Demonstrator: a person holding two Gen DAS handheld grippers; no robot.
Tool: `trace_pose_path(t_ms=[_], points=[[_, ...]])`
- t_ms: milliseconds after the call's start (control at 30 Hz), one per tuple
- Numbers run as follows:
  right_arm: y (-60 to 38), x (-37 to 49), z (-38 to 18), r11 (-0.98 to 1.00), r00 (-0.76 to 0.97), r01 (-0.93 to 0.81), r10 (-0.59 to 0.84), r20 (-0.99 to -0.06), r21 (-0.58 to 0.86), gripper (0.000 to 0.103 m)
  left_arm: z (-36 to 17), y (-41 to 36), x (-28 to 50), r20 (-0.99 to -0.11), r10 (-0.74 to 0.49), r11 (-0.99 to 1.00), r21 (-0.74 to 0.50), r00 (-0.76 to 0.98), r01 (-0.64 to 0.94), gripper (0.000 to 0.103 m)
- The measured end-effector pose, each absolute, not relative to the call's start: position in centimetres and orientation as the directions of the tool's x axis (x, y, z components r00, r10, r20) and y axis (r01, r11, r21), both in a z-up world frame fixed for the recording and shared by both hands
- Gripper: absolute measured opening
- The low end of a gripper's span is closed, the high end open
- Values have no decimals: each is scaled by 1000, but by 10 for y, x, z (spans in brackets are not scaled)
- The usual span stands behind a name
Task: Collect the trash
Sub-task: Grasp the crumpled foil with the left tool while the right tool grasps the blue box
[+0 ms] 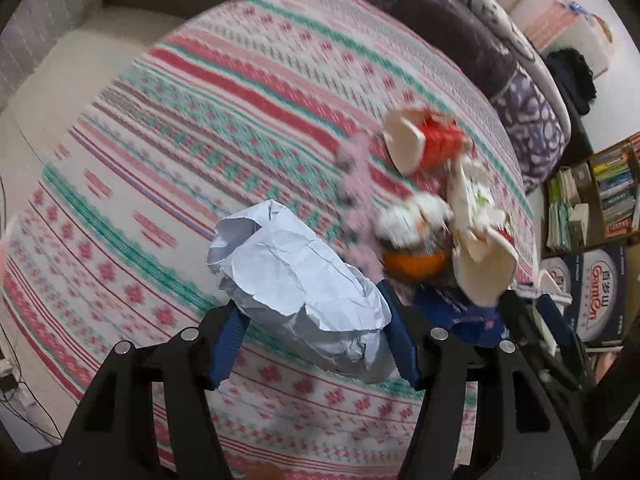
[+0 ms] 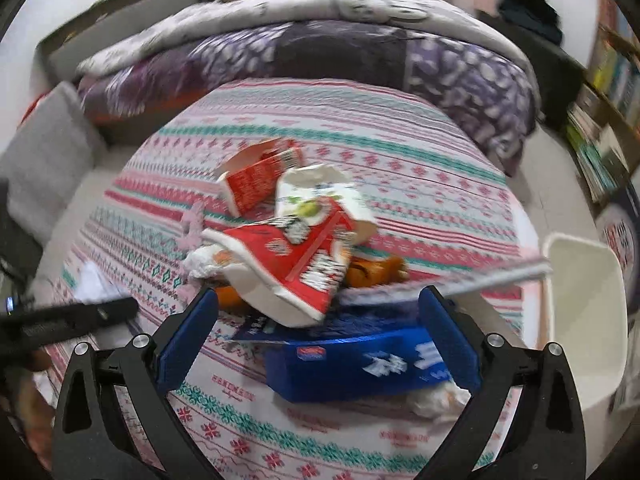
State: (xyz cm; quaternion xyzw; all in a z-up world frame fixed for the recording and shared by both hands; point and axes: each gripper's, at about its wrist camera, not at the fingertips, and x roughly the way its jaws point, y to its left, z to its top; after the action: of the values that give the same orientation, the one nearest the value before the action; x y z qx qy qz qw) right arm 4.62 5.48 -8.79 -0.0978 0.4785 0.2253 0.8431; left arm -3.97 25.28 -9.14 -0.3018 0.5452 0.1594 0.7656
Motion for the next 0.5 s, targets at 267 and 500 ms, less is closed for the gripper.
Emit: trace_pose_path(t_ms=[267, 500], points=[[70, 62, -111, 887, 399, -460, 246, -883, 39, 37, -98, 258, -32, -930, -106, 781, -297, 352, -550, 62], [59, 65, -98, 901, 436, -427, 283, -854, 80, 6, -86, 250, -30, -915, -38, 815, -261, 401, -517, 62]])
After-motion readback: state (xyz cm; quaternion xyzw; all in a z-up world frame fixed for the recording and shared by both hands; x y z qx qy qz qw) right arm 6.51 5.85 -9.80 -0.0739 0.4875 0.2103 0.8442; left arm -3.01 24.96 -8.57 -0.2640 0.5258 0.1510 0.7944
